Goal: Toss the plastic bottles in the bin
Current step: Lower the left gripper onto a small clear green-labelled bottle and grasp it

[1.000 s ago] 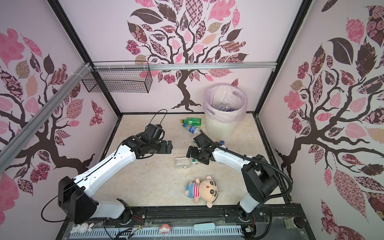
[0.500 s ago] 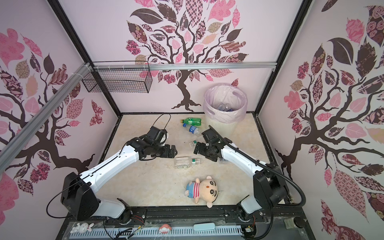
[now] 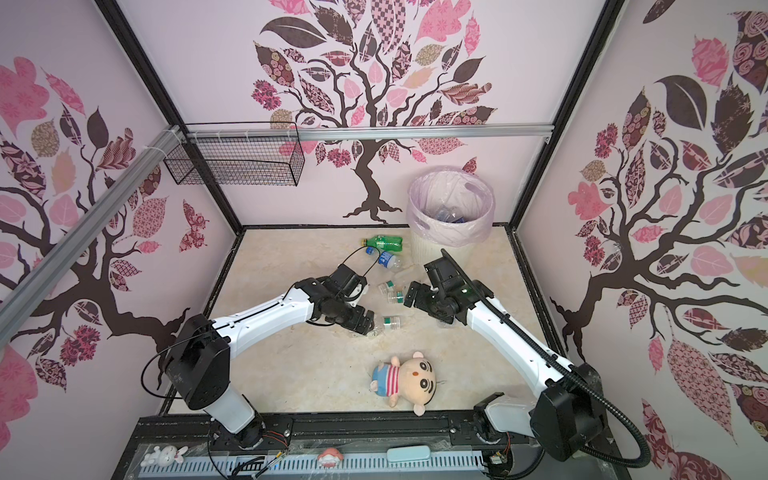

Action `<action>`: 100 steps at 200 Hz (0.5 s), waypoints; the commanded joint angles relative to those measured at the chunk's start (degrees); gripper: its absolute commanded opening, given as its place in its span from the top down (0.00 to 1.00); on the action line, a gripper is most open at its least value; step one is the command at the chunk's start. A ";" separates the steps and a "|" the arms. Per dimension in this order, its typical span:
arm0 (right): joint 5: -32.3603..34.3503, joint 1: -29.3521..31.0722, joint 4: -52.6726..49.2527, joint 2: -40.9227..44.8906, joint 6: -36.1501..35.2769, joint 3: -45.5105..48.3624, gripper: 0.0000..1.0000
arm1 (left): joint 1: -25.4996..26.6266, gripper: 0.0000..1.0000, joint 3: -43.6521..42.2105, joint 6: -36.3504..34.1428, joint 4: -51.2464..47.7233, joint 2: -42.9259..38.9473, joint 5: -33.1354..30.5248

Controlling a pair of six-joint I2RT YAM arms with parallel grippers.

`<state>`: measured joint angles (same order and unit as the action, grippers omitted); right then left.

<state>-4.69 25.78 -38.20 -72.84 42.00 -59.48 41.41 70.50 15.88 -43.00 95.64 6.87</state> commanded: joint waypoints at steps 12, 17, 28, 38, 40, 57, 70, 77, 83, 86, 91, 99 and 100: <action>-1.03 -2.75 -2.04 3.00 -0.31 0.45 0.01 | 0.12 0.03 2.56 -5.92 0.74 1.81 -3.06; -1.53 -3.26 -1.74 3.19 -0.29 0.69 0.01 | 0.13 0.03 2.73 -6.42 0.82 2.00 -3.39; -2.52 -4.42 -1.43 3.64 -0.24 1.25 0.01 | 0.08 0.03 3.58 -8.23 0.86 2.70 -3.34; -2.91 -4.98 -1.52 3.76 -0.46 1.36 0.00 | 0.23 0.03 4.34 -9.61 1.39 3.27 -3.73; -2.90 -5.02 -1.53 3.76 -0.55 1.27 0.01 | 0.22 0.03 4.57 -9.96 1.49 3.38 -3.78; -2.87 -5.22 -2.12 3.84 -0.85 1.21 0.00 | 0.58 0.03 6.69 -12.72 1.55 4.91 -3.64; -3.05 -5.35 -2.56 3.76 -1.17 0.92 0.00 | 0.93 0.03 7.80 -14.80 0.96 5.94 -3.61; -2.92 -5.39 -2.91 3.76 -1.36 0.65 0.01 | 0.98 0.03 7.82 -15.53 1.09 6.14 -3.61; -2.74 -5.43 -3.33 3.76 -1.54 0.46 0.01 | 0.96 0.03 7.71 -15.84 1.09 6.23 -3.57; -2.70 -5.55 -3.49 3.77 -1.70 0.36 0.01 | 0.94 0.03 7.64 -15.92 1.13 6.30 -3.50; -2.61 -5.63 -3.75 3.83 -1.90 0.24 0.01 | 1.00 0.03 7.30 -16.23 1.20 6.27 -3.21; -2.61 -5.89 -4.04 3.92 -2.08 0.03 0.01 | 1.11 0.03 6.72 -16.53 1.67 6.19 -3.40; -2.61 -5.90 -4.06 3.93 -2.13 0.01 0.01 | 1.12 0.03 6.61 -16.55 1.82 6.17 -3.42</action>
<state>-7.09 20.47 -39.29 -70.41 41.12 -58.00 42.11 76.79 2.94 -42.04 101.21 3.73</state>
